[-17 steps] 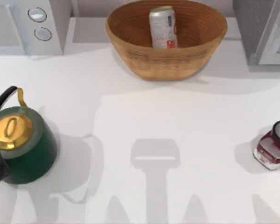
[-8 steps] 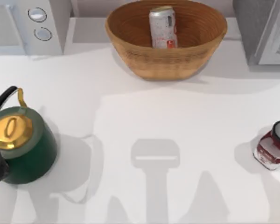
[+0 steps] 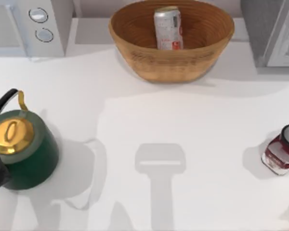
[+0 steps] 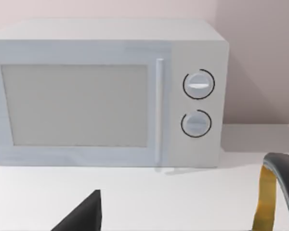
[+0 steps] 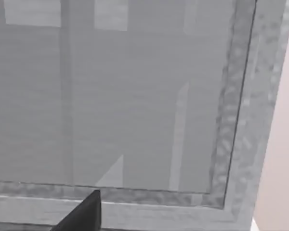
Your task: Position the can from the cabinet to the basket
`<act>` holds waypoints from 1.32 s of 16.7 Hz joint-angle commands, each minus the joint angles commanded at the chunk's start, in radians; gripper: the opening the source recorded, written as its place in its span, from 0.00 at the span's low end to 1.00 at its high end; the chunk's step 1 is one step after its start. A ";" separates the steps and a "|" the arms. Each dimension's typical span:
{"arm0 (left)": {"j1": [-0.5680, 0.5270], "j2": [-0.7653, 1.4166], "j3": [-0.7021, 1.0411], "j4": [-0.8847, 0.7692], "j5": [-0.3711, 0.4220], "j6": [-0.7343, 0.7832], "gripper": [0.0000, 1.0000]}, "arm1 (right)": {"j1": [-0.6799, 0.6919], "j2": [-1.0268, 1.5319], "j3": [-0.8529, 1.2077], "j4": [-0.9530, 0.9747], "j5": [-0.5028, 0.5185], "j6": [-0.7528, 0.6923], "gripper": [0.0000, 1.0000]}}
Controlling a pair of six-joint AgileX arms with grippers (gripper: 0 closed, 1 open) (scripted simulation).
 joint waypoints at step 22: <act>0.000 0.000 0.000 0.000 0.000 0.000 1.00 | -0.131 0.074 0.654 -0.647 -0.110 0.007 1.00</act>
